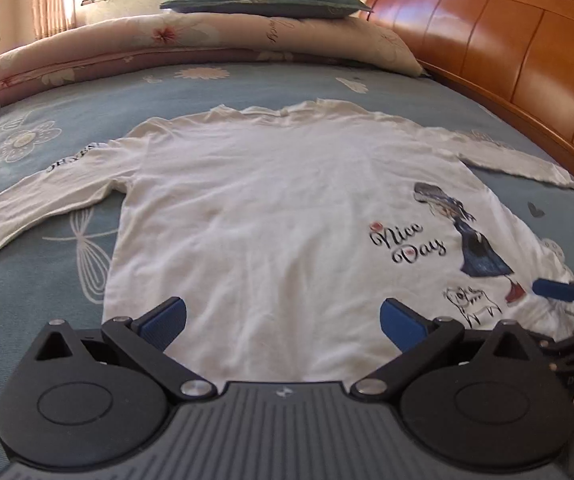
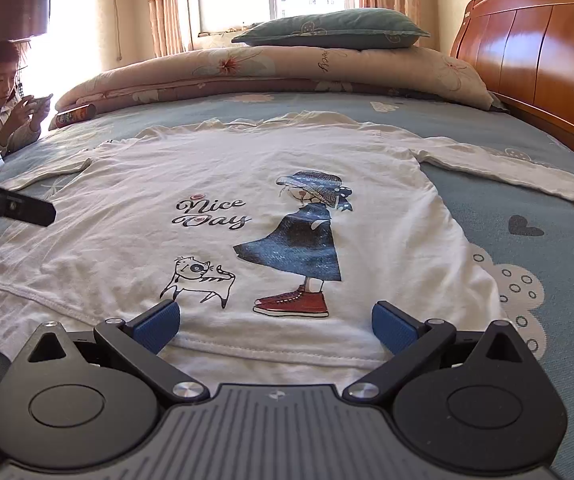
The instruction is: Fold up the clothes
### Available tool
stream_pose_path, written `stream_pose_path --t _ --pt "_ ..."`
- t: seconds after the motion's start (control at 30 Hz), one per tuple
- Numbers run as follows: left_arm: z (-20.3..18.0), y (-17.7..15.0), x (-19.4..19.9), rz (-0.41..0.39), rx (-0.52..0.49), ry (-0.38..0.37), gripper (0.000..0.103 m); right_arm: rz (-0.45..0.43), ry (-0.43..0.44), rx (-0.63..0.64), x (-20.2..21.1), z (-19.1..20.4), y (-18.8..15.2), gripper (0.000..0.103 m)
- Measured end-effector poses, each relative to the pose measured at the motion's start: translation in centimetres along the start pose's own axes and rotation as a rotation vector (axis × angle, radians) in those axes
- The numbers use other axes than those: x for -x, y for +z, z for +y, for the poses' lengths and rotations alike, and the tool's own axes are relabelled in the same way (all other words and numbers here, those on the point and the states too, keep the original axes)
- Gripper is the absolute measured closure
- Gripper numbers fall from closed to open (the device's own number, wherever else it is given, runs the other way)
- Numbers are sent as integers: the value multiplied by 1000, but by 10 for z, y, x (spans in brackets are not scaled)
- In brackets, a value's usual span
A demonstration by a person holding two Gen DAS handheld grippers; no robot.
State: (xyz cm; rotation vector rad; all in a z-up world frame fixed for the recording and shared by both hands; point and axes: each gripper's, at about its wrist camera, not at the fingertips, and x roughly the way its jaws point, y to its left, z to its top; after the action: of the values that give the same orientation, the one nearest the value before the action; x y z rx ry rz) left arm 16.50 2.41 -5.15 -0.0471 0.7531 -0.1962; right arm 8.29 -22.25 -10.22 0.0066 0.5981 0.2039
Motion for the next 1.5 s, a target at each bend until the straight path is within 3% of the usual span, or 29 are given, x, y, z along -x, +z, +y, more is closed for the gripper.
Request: stream_pose_path --t 0.1,0.2,0.43,0.67,1.03,1.23,1.5 --pt "28 13 -33 77 122 -36 1 1 -11 12 0 3 -1 0" --pt "42 8 -50 92 171 3 1 0 -9 2 0 2 0 0" --pt "63 4 -26 88 233 31 1 -4 -2 -4 0 0 0 0" --pt "18 -9 -10 78 135 -53 1 -4 -18 8 -1 3 -1 0" --pt "-26 -40 -14 123 -36 63 1 -12 -20 6 0 2 -2 0" --pt "-29 -51 -6 108 -72 88 1 -13 -23 4 2 2 -3 0" --pt "-27 -58 0 88 -46 94 1 -15 -23 -1 5 1 -4 0"
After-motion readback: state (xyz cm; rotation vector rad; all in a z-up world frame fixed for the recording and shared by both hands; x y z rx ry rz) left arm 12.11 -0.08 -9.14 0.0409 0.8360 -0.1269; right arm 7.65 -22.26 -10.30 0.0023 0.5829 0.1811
